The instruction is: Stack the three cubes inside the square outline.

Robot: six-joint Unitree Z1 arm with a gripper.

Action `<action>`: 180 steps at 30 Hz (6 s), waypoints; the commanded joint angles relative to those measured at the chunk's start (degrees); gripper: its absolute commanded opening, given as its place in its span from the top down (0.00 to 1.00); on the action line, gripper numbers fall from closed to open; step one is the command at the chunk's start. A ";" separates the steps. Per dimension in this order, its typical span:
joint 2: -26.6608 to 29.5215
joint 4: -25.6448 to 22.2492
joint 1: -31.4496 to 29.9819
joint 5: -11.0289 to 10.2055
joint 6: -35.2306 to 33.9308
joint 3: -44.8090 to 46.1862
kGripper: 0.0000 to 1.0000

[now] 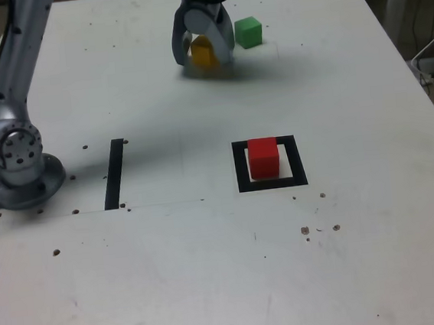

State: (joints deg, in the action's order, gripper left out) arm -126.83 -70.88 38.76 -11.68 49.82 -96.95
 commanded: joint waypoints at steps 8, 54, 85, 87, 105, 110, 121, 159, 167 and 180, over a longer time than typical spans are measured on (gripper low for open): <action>-0.03 0.30 -0.54 1.19 -0.15 0.33 0.74; 18.91 -5.57 -32.70 10.42 -40.26 10.95 0.75; 11.02 -4.03 -45.14 15.33 -49.69 5.27 0.75; 10.72 -3.82 -45.30 15.47 -49.71 5.22 0.75; 9.60 -1.28 -45.04 15.08 -49.45 6.48 0.57; 9.58 0.43 -44.55 15.01 -49.04 8.64 0.08; 11.03 1.02 -44.47 14.23 -48.95 9.20 0.01; 6.00 -7.58 -15.97 3.79 -35.34 -6.66 0.01; 0.42 -10.19 -11.06 3.71 -32.37 -14.32 0.01; -7.59 -15.04 -5.38 3.83 -28.37 -25.52 0.01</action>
State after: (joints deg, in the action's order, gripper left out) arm -133.52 -85.43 33.13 -7.88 21.09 -121.41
